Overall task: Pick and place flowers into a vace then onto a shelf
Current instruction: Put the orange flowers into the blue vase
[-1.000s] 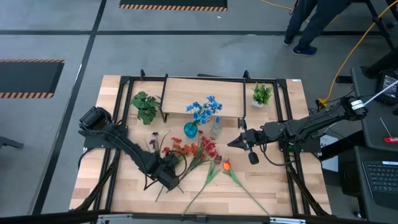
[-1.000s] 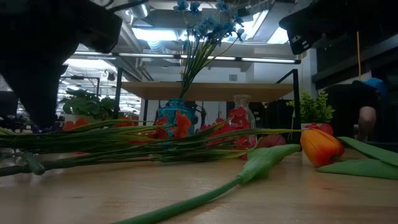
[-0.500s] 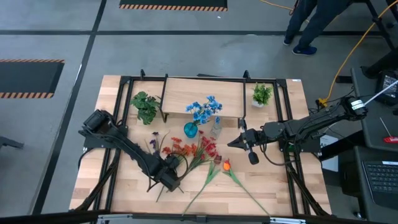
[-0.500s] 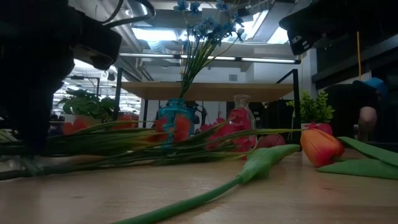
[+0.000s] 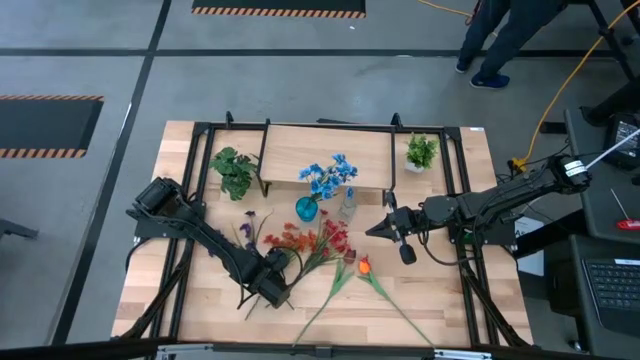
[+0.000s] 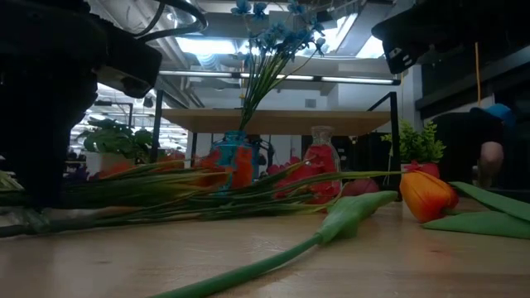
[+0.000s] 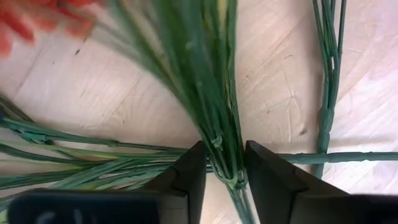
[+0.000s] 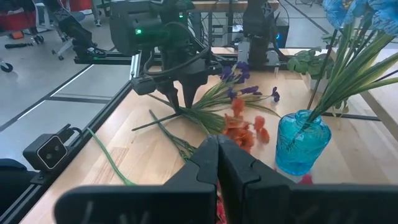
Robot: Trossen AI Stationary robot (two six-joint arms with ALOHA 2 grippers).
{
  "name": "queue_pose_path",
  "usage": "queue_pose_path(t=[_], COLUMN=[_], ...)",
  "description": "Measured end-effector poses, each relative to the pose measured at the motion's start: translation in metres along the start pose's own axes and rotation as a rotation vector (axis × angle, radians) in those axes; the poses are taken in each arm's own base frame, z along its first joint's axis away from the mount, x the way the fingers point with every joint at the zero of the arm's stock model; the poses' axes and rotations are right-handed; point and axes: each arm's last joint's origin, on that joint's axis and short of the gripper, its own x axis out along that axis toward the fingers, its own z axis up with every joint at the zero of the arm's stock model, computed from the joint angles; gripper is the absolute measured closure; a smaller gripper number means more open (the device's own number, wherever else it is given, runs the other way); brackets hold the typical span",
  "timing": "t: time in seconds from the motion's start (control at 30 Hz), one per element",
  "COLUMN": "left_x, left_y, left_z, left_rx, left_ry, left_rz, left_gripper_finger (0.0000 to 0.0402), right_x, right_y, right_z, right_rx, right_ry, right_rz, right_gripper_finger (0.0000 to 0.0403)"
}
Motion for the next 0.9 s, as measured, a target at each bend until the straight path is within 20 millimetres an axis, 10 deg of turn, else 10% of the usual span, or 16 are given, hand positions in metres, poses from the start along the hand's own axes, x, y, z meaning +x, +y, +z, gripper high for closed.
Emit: queue_pose_path(t=[0.4, 0.9], left_x=[-0.006, -0.048], left_y=[0.001, 0.009], left_z=[0.001, -0.004], left_rx=[-0.018, -0.01], left_ry=[-0.013, -0.134], left_rz=[-0.015, -0.074], left_gripper_finger=[0.0391, 0.039], right_x=[0.0, 0.0], right_y=[0.0, 0.0], right_z=[0.0, 0.0], right_rx=[0.0, 0.0], right_ry=[0.0, 0.0], right_rz=[0.0, 0.0], right_gripper_finger=[0.0398, 0.0398])
